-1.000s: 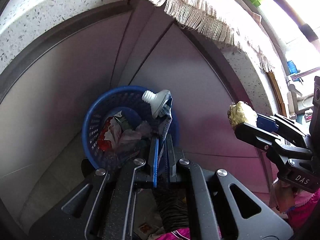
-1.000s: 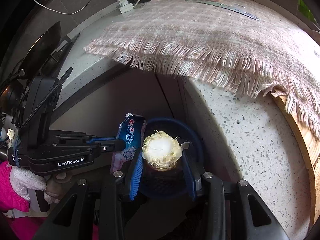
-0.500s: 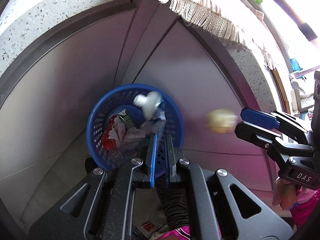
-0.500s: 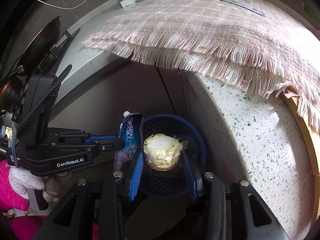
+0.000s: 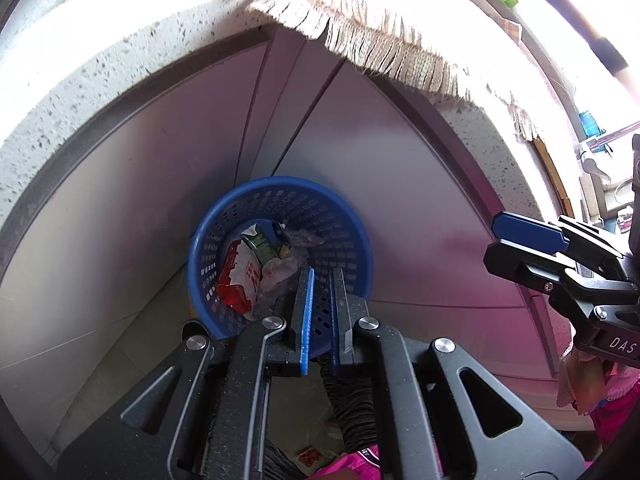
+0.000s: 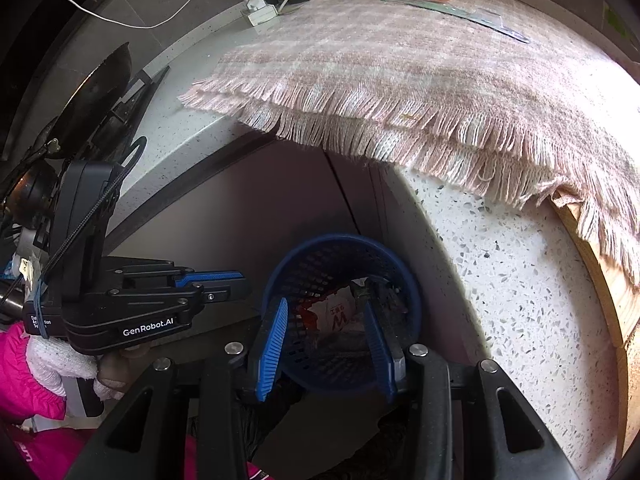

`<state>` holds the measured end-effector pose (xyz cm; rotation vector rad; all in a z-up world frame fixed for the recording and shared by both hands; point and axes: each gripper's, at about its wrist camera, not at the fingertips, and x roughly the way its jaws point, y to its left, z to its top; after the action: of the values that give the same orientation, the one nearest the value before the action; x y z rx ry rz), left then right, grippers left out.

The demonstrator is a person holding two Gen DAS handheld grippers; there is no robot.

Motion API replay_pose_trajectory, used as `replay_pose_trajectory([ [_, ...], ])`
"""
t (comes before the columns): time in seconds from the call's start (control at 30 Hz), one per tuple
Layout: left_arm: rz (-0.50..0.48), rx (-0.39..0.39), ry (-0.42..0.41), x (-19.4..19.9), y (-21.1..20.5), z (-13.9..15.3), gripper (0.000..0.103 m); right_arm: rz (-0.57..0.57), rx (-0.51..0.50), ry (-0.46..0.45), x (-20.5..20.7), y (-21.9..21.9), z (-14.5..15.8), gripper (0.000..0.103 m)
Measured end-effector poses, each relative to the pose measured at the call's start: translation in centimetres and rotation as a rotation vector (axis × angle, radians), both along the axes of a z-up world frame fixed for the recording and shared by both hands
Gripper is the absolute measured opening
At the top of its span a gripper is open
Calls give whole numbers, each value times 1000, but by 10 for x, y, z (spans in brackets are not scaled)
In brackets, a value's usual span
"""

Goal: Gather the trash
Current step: 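Open the left tool while the right tool opens, dropping both into the basket, then move both tools back up to the eggshell and toothbrush package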

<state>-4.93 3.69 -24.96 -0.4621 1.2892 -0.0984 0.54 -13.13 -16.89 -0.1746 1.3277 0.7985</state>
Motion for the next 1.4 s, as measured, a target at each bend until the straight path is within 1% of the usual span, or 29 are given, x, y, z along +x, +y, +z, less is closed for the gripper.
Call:
replay_pose_trajectory([
  [0.13,0,18,-24,0,1,11,3,-4,16,-10,1,-2,11,41],
  [0.33,6,42,-75,7,6,38,3,-14,63,-34,10,-10,34,42],
  [0.37,8,45,-84,9,7,43,3,-15,74,-39,12,-11,38,44],
  [0.4,12,43,-93,12,7,47,3,-17,85,-46,14,-12,43,48],
  [0.47,20,38,-110,18,10,54,3,-25,106,-66,20,-16,53,52],
  [0.5,22,39,-119,22,11,59,3,-31,115,-75,24,-18,57,52],
  [0.53,25,41,-127,26,12,62,5,-37,121,-81,28,-18,62,52],
  [0.57,26,39,-137,30,14,67,12,-43,128,-88,33,-19,66,52],
  [0.6,30,43,-146,35,14,70,22,-49,134,-98,39,-22,70,54],
  [0.63,36,46,-156,40,15,75,27,-57,139,-110,45,-24,74,56],
  [0.67,44,45,-169,44,16,78,32,-67,143,-123,50,-27,78,61],
  [0.7,50,44,-178,49,16,82,32,-77,147,-133,57,-29,81,63],
  [0.83,69,42,-197,69,17,89,32,-96,151,-168,86,-39,91,63],
  [1.0,94,54,-223,97,20,99,32,-85,141,-214,127,-42,98,63],
  [1.2,115,60,-255,138,25,112,32,-50,124,-237,182,-34,95,63],
  [1.4,114,57,-288,182,26,121,32,13,92,-246,225,-23,87,63],
])
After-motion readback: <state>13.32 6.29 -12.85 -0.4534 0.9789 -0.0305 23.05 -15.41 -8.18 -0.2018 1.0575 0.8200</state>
